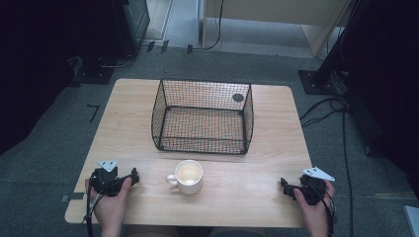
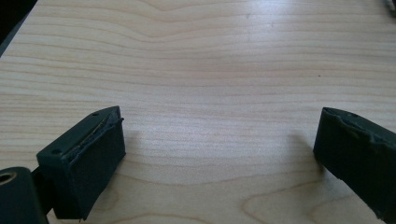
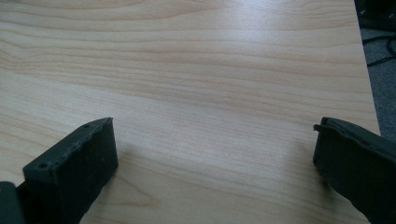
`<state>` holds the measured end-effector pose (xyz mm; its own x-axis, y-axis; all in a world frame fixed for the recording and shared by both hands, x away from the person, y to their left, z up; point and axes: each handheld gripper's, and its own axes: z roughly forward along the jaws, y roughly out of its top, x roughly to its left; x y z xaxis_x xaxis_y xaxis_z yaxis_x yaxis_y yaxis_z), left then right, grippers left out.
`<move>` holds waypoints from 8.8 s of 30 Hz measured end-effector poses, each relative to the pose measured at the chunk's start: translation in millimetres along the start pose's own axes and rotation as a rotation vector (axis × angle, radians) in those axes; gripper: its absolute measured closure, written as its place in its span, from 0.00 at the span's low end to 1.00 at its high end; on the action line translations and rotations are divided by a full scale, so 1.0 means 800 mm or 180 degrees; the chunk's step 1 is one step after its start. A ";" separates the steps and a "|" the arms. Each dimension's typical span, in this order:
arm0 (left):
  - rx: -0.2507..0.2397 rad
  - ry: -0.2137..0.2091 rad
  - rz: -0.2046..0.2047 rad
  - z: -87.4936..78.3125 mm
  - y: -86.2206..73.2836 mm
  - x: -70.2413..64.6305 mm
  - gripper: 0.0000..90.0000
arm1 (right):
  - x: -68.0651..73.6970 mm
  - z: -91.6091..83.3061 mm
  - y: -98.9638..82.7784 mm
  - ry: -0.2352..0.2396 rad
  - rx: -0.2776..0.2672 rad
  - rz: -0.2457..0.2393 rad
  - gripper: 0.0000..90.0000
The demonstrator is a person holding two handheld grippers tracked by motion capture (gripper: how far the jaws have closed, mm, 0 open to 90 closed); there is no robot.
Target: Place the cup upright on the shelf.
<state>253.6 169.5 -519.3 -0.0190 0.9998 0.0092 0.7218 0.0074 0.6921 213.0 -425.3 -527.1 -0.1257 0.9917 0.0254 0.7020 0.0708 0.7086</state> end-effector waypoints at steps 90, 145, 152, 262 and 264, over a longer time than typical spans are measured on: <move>-0.0479 -0.2305 0.1752 -0.087 -0.020 -0.153 0.84 | 0.000 0.002 0.002 -0.0015 0.0003 0.0018 0.00; -0.1069 -0.2241 0.1657 -0.137 0.098 -0.152 0.90 | 0.000 0.002 0.002 -0.0016 0.0008 0.0025 0.00; -0.1150 -0.2257 0.1618 -0.134 0.119 -0.156 0.90 | 0.000 0.002 0.002 -0.0015 0.0008 0.0026 0.00; 0.0178 -0.1524 0.1533 0.054 0.228 -0.214 0.84 | 0.000 0.002 0.002 -0.0002 0.0004 0.0022 0.00; 0.0166 -0.1565 0.1466 0.055 0.228 -0.210 0.81 | 0.000 0.002 0.002 -0.0003 0.0003 0.0022 0.00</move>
<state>418.9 4.1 -426.3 0.6069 0.7936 -0.0431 0.6135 -0.4333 0.6602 215.4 -424.9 -527.0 -0.1203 0.9923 0.0296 0.7036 0.0641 0.7077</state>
